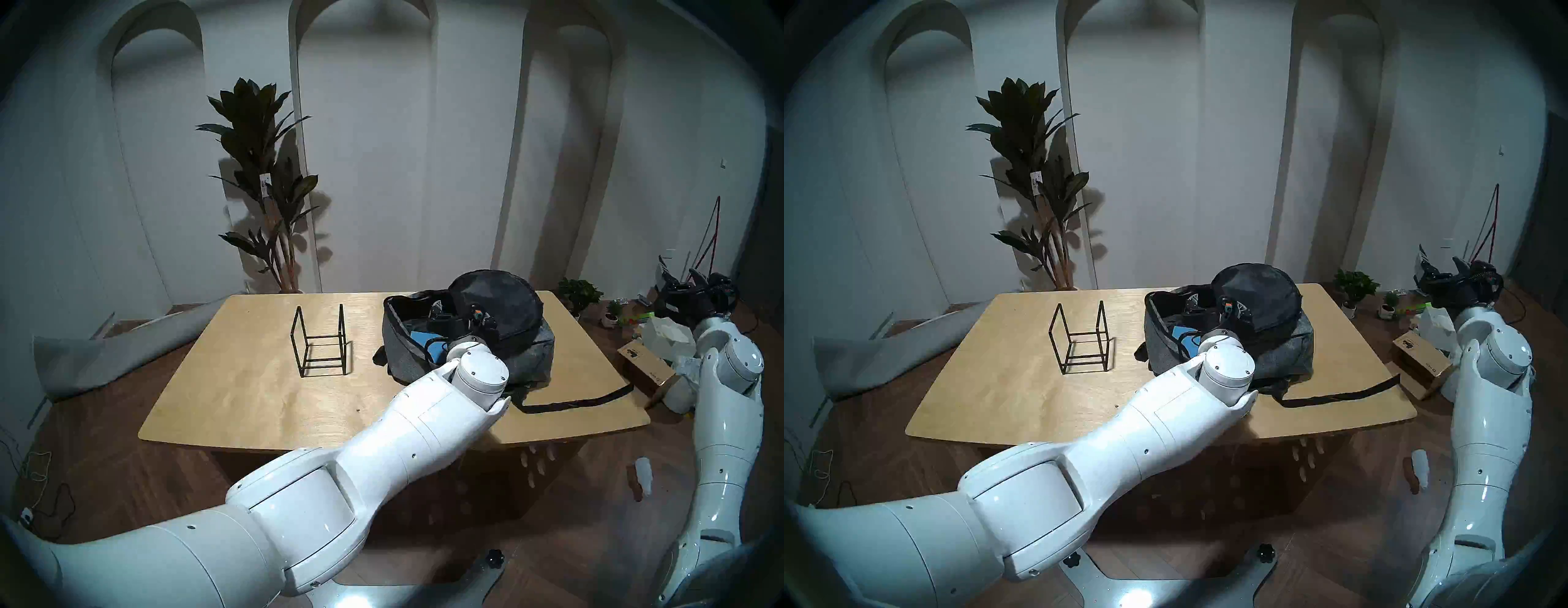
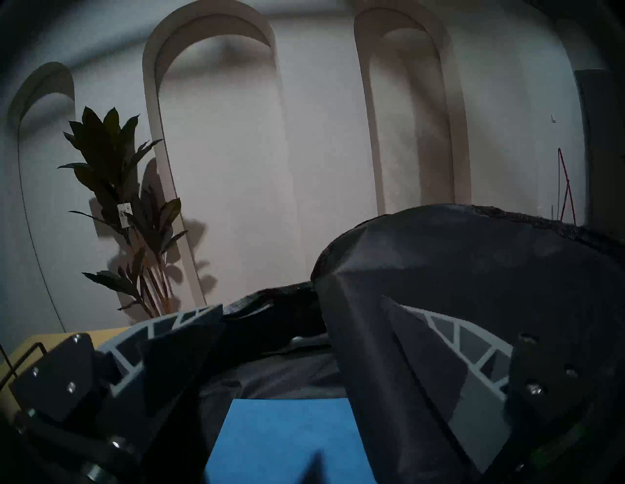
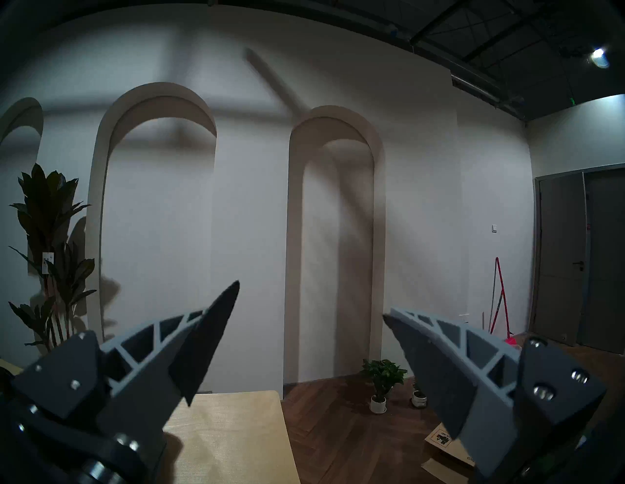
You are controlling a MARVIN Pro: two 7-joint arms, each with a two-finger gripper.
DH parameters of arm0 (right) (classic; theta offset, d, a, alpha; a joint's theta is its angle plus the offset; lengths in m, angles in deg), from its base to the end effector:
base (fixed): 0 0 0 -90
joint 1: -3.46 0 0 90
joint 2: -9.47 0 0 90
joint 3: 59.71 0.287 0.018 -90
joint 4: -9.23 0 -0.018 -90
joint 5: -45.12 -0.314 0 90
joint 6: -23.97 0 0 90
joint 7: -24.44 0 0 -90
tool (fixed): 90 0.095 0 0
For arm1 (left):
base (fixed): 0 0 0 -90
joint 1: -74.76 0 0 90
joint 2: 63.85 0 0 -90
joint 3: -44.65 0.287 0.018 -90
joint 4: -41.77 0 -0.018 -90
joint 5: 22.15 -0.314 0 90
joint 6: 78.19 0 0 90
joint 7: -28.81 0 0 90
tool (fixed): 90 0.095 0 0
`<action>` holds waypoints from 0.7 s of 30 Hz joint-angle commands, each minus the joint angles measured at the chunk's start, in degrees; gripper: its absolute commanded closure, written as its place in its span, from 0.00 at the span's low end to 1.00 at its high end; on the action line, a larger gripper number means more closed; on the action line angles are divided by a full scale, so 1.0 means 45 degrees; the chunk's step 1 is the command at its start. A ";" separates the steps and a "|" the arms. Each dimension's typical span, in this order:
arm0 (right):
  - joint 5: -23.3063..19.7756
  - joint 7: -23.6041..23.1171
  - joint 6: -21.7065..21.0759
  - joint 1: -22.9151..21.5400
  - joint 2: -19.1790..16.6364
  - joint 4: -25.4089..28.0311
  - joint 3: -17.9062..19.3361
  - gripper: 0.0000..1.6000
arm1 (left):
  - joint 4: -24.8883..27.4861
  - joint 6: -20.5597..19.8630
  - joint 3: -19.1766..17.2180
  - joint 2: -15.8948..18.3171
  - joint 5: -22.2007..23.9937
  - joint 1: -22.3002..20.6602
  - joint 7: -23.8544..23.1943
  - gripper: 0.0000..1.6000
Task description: Put the book into the bag and close the bag
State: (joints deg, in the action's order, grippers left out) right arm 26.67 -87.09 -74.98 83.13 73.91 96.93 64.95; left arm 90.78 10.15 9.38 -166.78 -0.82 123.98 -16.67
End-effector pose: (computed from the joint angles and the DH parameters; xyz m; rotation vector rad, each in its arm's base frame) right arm 0.3956 -0.3262 -0.1334 1.8614 -0.1696 2.2920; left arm 0.4945 -0.3138 -0.2515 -2.2086 0.2405 -2.1501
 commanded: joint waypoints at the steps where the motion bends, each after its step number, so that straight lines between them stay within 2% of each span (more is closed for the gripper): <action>1: -0.0055 -0.0054 0.0195 -0.0209 -0.0069 0.0094 0.0011 0.00 | 0.1396 0.0549 -0.0597 0.0175 0.0146 -0.0262 0.0343 0.00; 2: -0.0057 -0.0055 0.0190 -0.0216 -0.0062 0.0092 0.0004 0.00 | 0.1555 0.0633 -0.0758 0.0178 0.0251 -0.0238 0.0399 0.00; 3: -0.0065 -0.0057 0.0159 -0.0225 -0.0049 0.0092 -0.0010 0.00 | 0.1711 0.1242 -0.1079 0.0128 0.0484 -0.0195 0.0333 0.00; 7: -0.0022 -0.0105 -0.0048 -0.0200 -0.0055 0.0141 -0.0150 0.00 | 0.2591 0.2142 -0.1681 0.0366 0.0581 -0.0338 0.0631 0.00; 8: 0.0000 -0.0098 -0.0106 -0.0207 -0.0064 0.0156 -0.0194 0.00 | 0.2435 0.2014 -0.1853 0.0285 0.0533 -0.0503 0.0781 0.00; 9: -0.0055 -0.0131 -0.0283 -0.0241 -0.0062 0.0137 -0.0247 0.00 | 0.2888 0.2501 -0.2010 0.0439 0.0650 -0.0456 0.0677 0.00; 12: -0.0165 -0.0254 -0.0455 -0.0267 0.0032 0.0178 -0.0452 0.00 | 0.3196 0.2907 -0.2423 0.0621 0.0628 -0.0648 0.0823 0.00; 15: -0.0286 -0.0437 -0.0761 -0.0142 0.0269 0.0255 -0.0839 0.00 | 0.3794 0.3520 -0.2833 0.1037 0.0686 -0.0632 0.0922 0.00; 21: -0.0369 -0.0732 -0.1445 0.0191 0.0876 0.0496 -0.1890 0.00 | 0.4914 0.3989 -0.3632 0.2137 0.0599 -0.0331 0.1262 0.00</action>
State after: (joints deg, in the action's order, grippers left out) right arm 25.69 -89.05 -79.10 82.97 75.06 96.85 60.44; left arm 106.77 25.07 -3.44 -162.21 2.98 123.37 -11.94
